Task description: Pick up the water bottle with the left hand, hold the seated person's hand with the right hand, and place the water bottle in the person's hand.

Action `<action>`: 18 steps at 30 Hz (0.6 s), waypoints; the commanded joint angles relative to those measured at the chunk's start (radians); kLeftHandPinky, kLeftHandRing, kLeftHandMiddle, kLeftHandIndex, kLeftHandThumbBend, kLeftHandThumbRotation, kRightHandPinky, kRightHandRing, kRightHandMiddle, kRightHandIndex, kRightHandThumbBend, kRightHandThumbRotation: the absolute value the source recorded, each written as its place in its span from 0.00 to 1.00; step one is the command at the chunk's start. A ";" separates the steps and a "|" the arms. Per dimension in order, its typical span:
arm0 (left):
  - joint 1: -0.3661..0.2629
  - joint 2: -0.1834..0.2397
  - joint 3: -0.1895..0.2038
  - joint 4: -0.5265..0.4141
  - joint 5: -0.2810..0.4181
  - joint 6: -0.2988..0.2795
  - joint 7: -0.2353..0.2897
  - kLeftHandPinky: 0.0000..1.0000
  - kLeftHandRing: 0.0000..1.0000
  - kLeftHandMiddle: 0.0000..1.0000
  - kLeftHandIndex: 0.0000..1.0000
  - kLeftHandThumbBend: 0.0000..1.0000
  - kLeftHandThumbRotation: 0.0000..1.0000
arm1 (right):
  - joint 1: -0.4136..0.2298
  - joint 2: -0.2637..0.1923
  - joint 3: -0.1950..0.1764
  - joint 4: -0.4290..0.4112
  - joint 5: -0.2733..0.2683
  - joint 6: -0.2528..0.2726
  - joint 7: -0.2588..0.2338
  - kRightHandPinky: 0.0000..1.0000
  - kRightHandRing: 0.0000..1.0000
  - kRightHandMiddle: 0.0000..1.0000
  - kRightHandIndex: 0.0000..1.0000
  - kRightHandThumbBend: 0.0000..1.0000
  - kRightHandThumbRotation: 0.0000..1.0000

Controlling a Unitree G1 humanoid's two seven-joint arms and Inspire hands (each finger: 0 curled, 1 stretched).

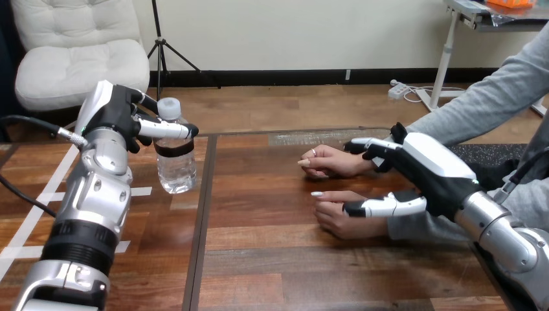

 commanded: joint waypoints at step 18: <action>-0.127 0.046 -0.020 -0.044 0.023 0.011 -0.040 0.26 0.32 0.39 0.42 0.69 0.00 | -0.143 -0.040 0.057 0.032 -0.077 0.040 -0.029 0.74 0.84 0.85 0.84 1.00 0.62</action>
